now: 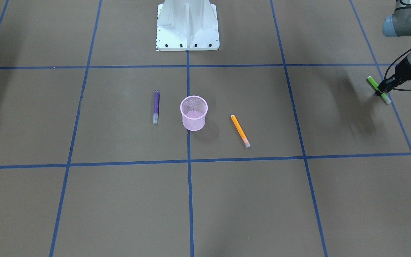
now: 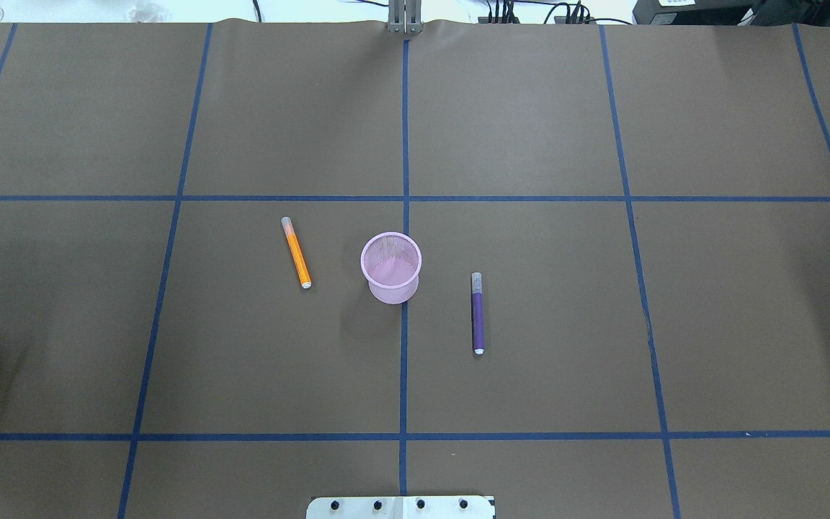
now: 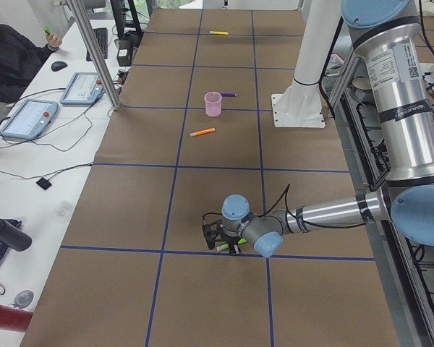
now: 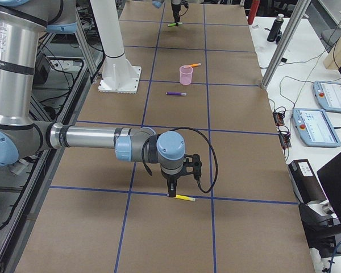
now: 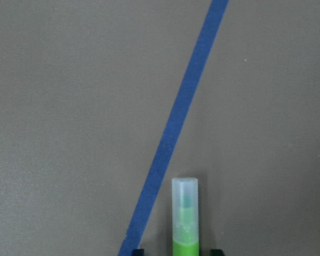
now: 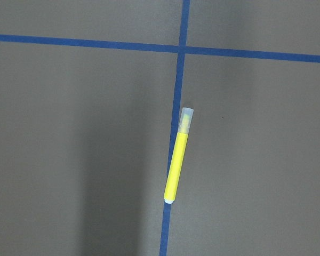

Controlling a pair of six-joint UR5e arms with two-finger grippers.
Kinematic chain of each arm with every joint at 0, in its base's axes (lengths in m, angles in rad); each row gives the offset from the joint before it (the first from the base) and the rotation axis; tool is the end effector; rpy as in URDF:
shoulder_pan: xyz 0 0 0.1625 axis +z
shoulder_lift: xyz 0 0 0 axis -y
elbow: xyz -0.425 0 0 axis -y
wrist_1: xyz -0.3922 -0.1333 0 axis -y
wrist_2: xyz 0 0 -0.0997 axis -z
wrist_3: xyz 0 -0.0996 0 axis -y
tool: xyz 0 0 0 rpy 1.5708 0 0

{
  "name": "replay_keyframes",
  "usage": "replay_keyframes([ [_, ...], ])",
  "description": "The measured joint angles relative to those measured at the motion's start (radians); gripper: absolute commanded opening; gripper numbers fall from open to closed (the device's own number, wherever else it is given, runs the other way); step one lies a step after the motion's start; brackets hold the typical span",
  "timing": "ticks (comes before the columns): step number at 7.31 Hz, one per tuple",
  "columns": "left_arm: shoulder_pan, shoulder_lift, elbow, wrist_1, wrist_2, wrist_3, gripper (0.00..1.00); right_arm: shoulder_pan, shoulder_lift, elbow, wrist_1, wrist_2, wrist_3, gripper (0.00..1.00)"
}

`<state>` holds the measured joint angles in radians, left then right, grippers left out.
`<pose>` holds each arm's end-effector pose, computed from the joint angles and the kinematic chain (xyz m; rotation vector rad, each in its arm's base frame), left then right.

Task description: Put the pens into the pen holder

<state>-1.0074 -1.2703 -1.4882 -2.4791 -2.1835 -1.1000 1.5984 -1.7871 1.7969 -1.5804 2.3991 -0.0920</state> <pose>0.1307 -0.3493 0.7356 -0.1001 0.7822 -0.3479 0.0710 -0.3989 0.6411 0.0497 -0.8269 -0.0608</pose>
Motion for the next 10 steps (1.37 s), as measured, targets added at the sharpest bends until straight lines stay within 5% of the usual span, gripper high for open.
replay_keyframes([
  [5, 0.001, -0.009, 0.002, 0.001, 0.003, 0.0, 0.37, 0.0, -0.001, -0.009, -0.002, 0.0, -0.001, 0.99],
  [9, -0.001, -0.008, -0.001, 0.0, 0.005, 0.0, 0.0, 0.0, -0.002, -0.01, -0.004, 0.0, 0.0, 0.99],
  [10, -0.002, -0.004, -0.006, -0.001, 0.005, 0.0, 0.0, 0.0, -0.001, -0.01, -0.004, 0.0, 0.0, 0.99],
])
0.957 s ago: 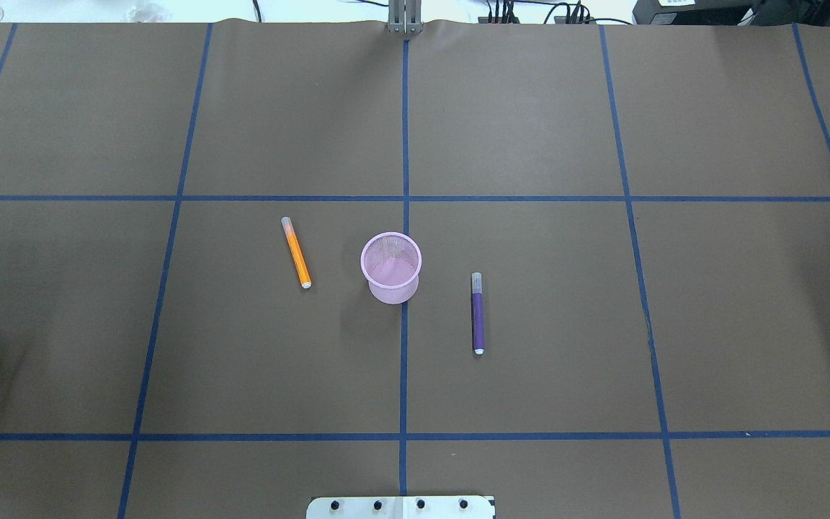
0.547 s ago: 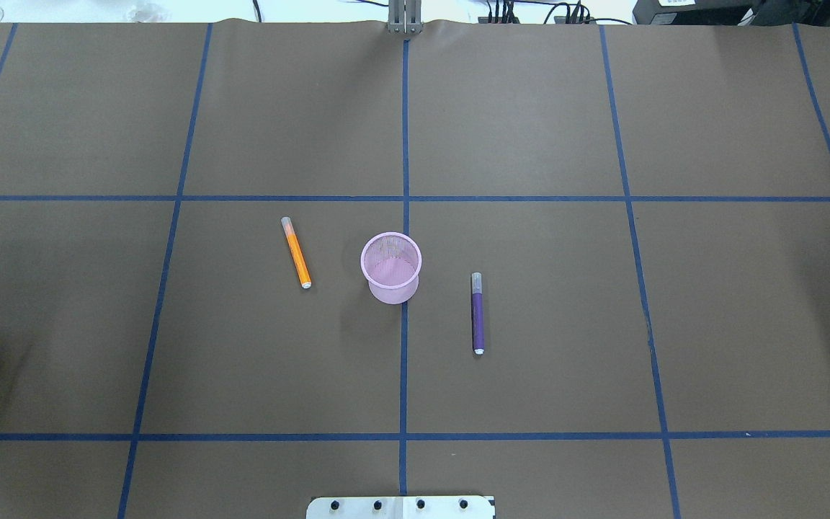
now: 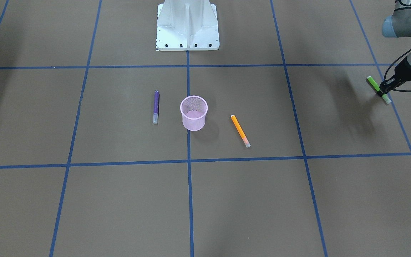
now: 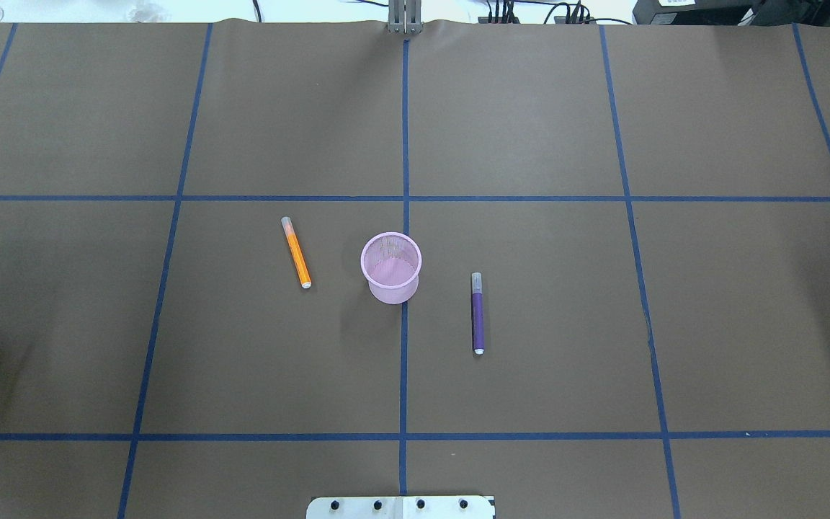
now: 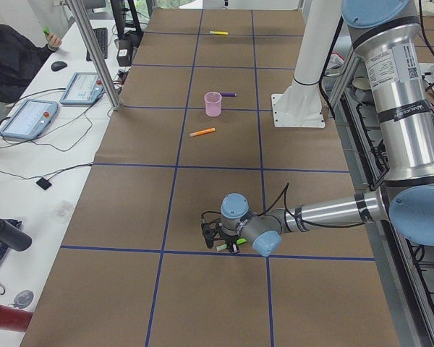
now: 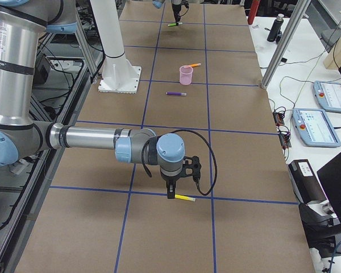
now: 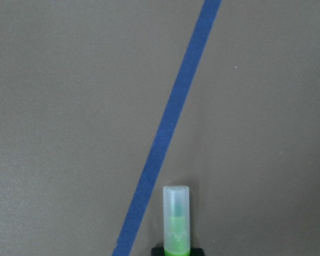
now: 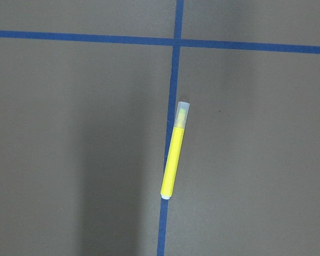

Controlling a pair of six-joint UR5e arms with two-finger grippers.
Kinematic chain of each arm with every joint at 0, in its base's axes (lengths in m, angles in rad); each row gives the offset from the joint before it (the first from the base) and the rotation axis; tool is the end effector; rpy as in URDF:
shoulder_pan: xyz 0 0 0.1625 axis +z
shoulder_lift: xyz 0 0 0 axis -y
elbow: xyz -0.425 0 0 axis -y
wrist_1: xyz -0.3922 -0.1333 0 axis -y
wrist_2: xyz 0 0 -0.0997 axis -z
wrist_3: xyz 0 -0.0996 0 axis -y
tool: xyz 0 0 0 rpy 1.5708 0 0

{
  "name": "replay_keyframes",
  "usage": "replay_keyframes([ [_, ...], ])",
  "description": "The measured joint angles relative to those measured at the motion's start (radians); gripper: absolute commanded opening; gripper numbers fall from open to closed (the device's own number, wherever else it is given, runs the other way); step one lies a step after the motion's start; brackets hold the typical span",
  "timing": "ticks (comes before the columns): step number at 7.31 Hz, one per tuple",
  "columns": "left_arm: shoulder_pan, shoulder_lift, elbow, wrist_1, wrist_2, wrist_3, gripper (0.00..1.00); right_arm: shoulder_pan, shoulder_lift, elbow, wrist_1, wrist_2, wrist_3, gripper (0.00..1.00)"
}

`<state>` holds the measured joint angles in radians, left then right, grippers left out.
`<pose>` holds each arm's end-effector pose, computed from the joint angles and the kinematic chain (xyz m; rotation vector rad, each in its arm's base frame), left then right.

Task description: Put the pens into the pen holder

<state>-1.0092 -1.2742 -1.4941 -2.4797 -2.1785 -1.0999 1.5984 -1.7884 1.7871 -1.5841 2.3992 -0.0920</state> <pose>0.1315 -0.3526 0.7314 -0.0883 0.7863 -0.3474 0.0709 -0.3973 0.6468 0.0358 -0.8278 -0.0546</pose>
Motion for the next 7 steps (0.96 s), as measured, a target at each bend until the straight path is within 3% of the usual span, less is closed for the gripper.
replay_keyframes([
  [3, -0.003, 0.005, -0.037, 0.003, -0.007, -0.001, 0.0, 0.0, 0.001, 0.001, 0.003, -0.001, 0.0, 0.99],
  [7, -0.036, -0.046, -0.181, 0.029, -0.062, -0.03, 0.0, 0.001, -0.006, -0.013, 0.011, -0.02, -0.008, 0.99],
])
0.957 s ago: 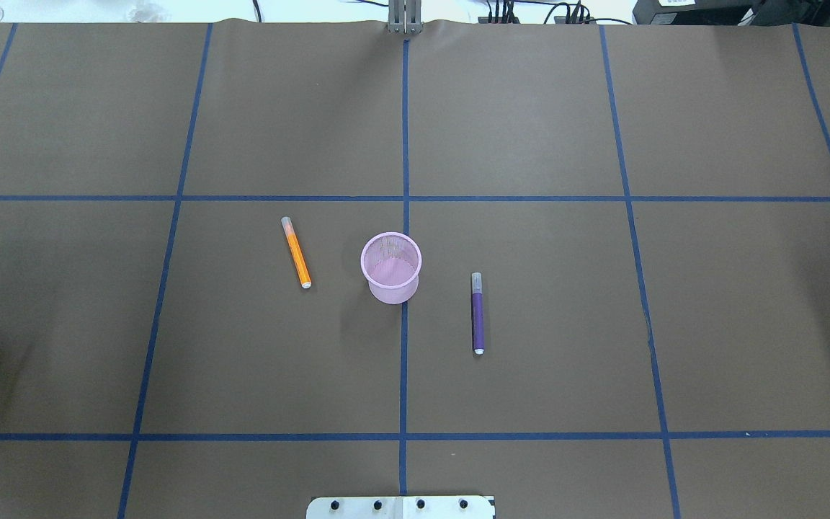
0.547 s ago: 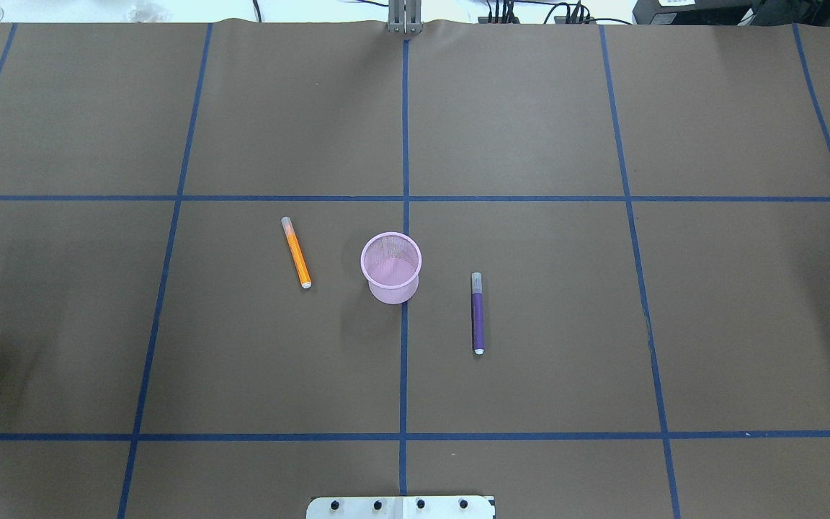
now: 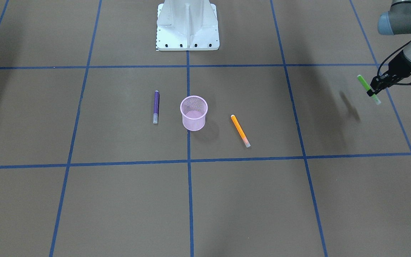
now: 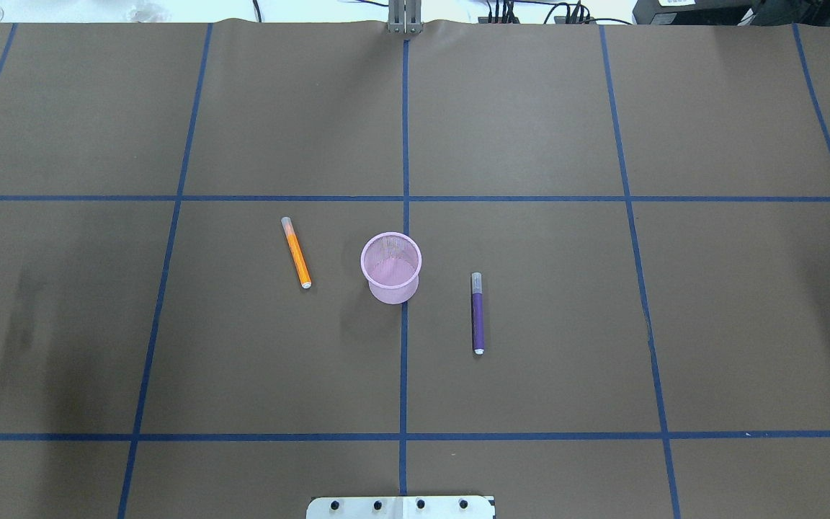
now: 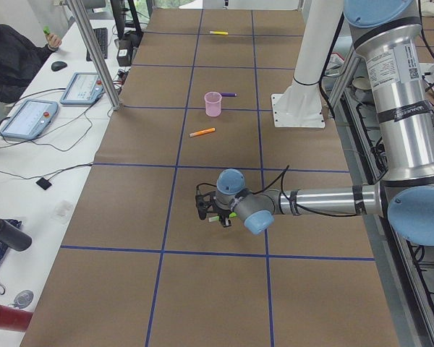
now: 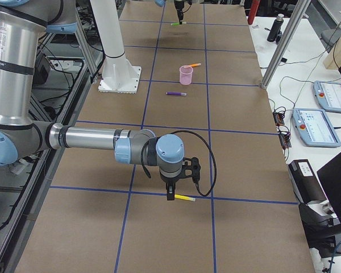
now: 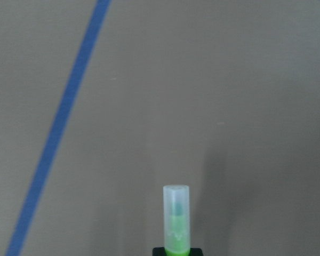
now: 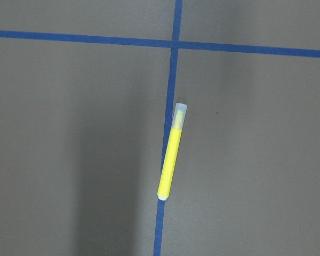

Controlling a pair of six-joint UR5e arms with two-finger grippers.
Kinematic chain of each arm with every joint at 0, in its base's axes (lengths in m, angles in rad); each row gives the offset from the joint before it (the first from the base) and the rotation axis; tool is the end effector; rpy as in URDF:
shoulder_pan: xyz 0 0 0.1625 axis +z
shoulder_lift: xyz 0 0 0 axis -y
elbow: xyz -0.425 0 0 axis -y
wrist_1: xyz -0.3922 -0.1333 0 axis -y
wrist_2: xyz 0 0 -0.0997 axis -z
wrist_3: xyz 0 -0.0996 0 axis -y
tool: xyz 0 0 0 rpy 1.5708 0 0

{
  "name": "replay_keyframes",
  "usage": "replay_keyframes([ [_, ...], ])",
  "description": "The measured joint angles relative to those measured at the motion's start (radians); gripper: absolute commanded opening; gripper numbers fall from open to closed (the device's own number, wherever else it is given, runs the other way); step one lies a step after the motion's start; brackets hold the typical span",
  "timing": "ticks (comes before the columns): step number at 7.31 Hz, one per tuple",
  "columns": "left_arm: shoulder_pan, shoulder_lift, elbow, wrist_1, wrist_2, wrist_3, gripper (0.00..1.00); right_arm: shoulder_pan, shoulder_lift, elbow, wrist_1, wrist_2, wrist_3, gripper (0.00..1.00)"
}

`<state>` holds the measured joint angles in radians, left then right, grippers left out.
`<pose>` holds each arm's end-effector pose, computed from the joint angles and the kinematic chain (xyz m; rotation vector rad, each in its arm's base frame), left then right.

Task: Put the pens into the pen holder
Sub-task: 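Bring the held green highlighter over the table with the left gripper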

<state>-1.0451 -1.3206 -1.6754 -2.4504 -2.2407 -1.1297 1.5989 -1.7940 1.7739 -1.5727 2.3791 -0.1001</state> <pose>0.1435 -0.3898 0.6224 0.0070 0.9538 -0.3121 0.0724 -0.3943 0.6558 0.0310 -0.8081 -0.0591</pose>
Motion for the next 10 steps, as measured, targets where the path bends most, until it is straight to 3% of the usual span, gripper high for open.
replay_keyframes([
  [3, -0.041, -0.18, -0.068, 0.13, 0.019, -0.131, 0.0, 0.0, 0.0, -0.019, 0.001, -0.009, -0.004, 0.99],
  [6, -0.067, -0.392, -0.204, 0.466, 0.136, -0.176, 0.0, -0.001, 0.037, -0.051, 0.007, -0.013, 0.004, 0.99],
  [8, -0.063, -0.516, -0.253, 0.6, 0.214, -0.237, 0.0, -0.004, 0.127, -0.159, 0.02, -0.014, 0.027, 0.99],
  [10, -0.036, -0.606, -0.298, 0.707, 0.294, -0.284, 0.0, -0.047, 0.174, -0.262, 0.141, -0.014, 0.136, 0.99],
])
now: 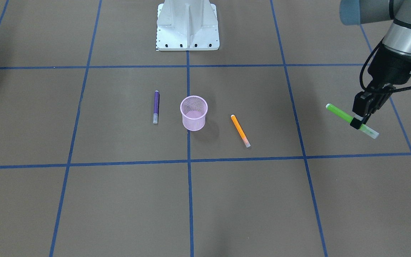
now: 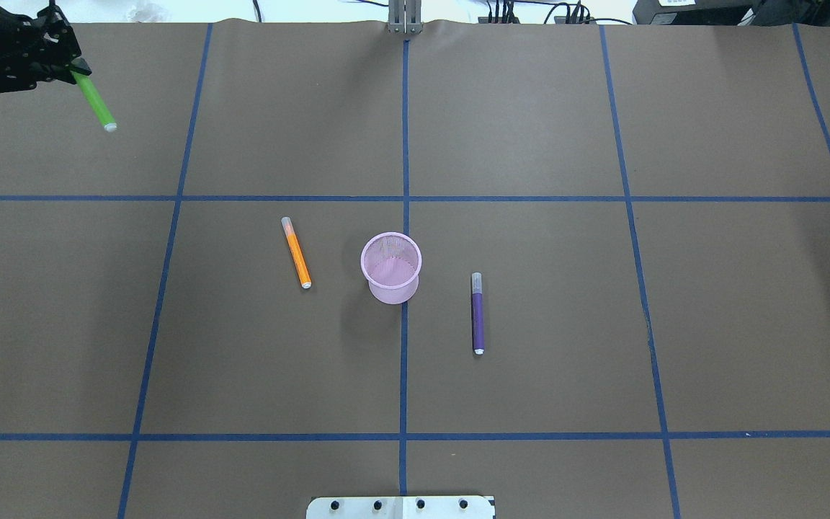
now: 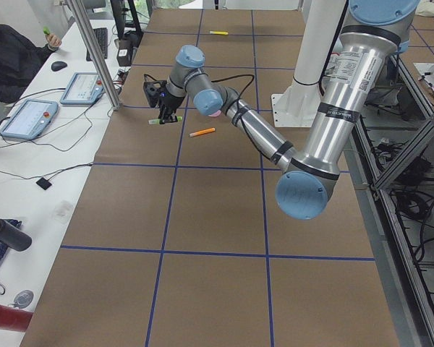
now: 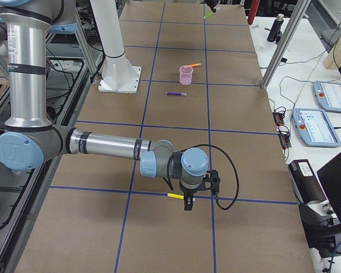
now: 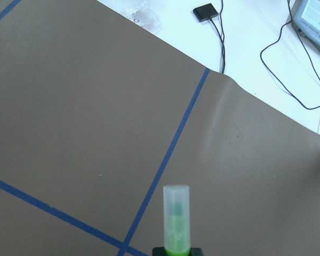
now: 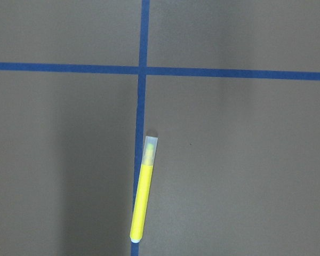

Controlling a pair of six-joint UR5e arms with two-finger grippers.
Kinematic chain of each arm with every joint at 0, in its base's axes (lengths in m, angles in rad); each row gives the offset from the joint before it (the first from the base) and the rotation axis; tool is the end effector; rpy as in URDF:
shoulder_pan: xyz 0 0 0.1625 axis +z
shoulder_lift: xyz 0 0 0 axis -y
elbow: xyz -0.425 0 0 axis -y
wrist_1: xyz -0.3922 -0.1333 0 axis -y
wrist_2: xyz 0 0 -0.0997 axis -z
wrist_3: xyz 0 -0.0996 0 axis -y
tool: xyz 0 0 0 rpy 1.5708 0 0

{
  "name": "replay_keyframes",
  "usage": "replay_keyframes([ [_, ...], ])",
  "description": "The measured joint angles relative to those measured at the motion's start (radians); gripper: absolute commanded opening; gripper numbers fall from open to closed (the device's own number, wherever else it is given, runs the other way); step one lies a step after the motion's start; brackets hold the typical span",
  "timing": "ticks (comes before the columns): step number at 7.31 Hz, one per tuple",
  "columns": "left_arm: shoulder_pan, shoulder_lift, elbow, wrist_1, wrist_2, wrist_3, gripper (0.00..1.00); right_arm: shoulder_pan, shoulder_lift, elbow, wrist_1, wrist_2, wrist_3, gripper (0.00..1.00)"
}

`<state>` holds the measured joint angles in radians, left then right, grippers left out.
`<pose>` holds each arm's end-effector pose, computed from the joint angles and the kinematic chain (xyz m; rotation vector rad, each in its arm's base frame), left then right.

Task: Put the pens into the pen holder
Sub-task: 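Bring the held green highlighter over the table with the left gripper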

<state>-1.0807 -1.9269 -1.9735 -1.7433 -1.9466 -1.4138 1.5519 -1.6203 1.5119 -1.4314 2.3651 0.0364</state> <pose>0.1814 -0.5455 0.2663 0.2551 0.9701 -0.6722 0.0533 -0.4718 0.6961 0.0074 -0.7947 0.0043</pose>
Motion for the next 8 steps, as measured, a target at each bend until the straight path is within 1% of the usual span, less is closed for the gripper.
replay_keyframes([
  [2, 0.06, -0.109, -0.05, 0.158, 0.106, -0.026, 0.0, -0.075, 0.01, -0.091, 0.16, -0.021, 0.117, 0.99],
  [3, 0.109, -0.131, -0.071, 0.188, 0.19, -0.046, 0.0, -0.101, 0.016, -0.127, 0.2, -0.043, 0.136, 0.99],
  [4, 0.167, -0.141, -0.081, 0.198, 0.282, -0.074, 0.0, -0.115, 0.02, -0.146, 0.217, -0.053, 0.143, 0.99],
  [7, 0.383, -0.171, -0.083, 0.205, 0.567, -0.173, 0.0, -0.161, 0.023, -0.16, 0.225, -0.061, 0.155, 0.99],
  [8, 0.445, -0.183, -0.078, 0.206, 0.645, -0.191, 0.0, -0.176, 0.023, -0.161, 0.226, -0.062, 0.162, 0.99],
])
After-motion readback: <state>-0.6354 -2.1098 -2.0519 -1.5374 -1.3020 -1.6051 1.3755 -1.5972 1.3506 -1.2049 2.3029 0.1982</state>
